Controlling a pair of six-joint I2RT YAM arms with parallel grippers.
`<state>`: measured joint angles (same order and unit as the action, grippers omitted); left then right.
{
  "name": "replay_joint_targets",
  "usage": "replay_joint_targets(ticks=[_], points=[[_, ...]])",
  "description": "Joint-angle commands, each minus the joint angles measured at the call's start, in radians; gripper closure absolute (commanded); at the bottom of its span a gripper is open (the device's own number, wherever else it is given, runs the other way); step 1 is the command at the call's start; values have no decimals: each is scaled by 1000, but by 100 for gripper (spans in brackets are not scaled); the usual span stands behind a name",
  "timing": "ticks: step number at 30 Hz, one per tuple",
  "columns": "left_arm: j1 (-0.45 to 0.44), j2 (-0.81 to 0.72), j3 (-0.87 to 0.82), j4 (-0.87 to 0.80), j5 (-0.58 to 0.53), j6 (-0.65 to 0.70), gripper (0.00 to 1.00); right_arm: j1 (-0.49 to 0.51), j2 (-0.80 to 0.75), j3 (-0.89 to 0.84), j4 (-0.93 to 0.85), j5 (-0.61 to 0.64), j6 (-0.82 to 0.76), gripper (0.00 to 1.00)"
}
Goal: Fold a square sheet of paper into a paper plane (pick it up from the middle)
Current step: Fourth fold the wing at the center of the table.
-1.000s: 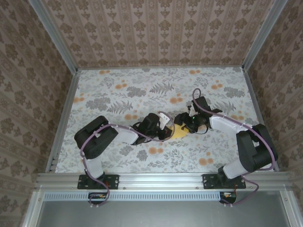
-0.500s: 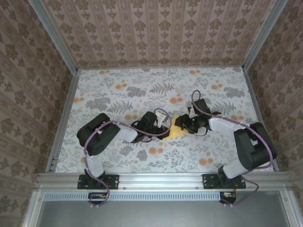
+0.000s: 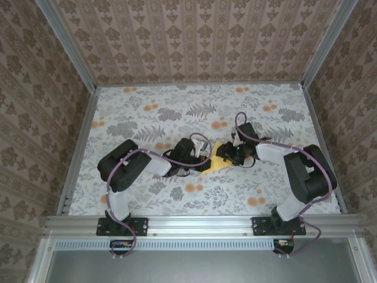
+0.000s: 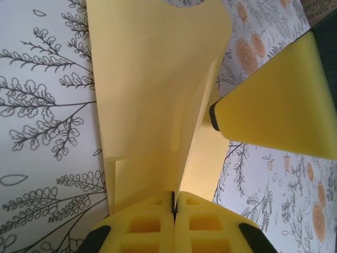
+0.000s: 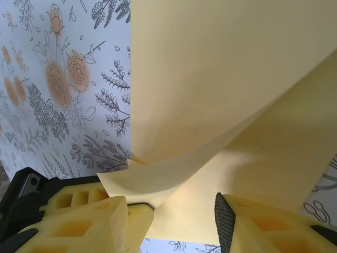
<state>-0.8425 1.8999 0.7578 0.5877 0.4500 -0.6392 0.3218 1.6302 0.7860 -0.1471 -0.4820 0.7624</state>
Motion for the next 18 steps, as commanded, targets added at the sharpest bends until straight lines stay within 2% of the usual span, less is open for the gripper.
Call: replay_joint_targets(ticks=[1,10,18], points=[[9,25,18,-5,15,-27,98,8,31,34,24,-20,11,51],[11,27,23,-21,23,-34,96,10,78,49,-18,28,15,52],[25,-21,18,-69,15,-51,79,10,120,67,-142,118,26,53]])
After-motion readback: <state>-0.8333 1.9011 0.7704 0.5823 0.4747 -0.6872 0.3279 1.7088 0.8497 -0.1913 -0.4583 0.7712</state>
